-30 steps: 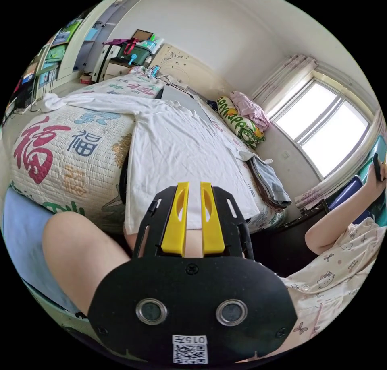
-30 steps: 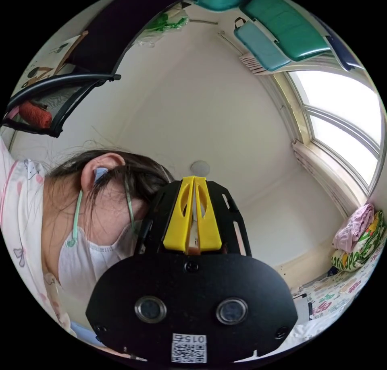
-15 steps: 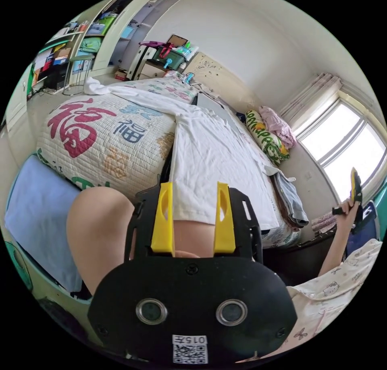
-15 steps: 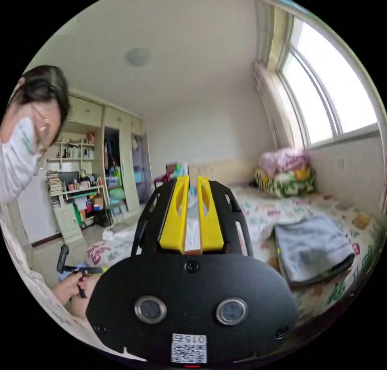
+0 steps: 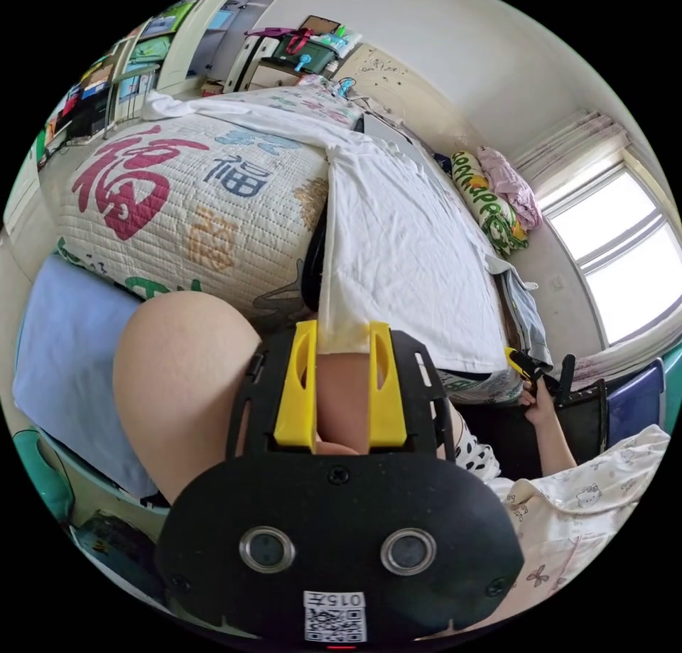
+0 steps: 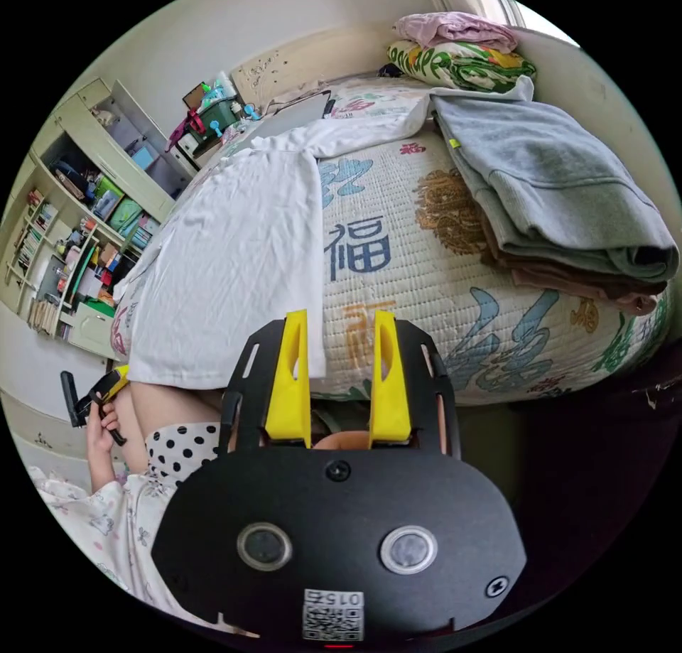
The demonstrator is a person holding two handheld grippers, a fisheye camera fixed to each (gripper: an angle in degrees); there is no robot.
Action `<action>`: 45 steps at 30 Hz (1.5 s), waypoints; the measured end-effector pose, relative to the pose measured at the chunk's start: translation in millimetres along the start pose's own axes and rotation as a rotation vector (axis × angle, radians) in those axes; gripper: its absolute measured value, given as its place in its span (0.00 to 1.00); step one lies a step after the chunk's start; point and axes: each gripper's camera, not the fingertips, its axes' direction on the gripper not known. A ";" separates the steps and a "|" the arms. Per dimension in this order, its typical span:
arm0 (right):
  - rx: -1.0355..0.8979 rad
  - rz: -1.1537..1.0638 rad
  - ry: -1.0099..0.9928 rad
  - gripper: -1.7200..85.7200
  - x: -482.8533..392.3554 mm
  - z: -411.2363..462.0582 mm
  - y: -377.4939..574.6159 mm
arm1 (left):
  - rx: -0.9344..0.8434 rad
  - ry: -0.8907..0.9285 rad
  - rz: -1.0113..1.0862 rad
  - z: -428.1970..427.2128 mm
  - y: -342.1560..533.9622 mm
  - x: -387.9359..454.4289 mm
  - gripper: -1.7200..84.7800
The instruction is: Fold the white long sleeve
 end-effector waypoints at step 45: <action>0.459 0.390 0.172 0.20 88.9 -177.1 -509.0 | -0.271 0.133 0.598 198.0 -89.5 332.0 0.10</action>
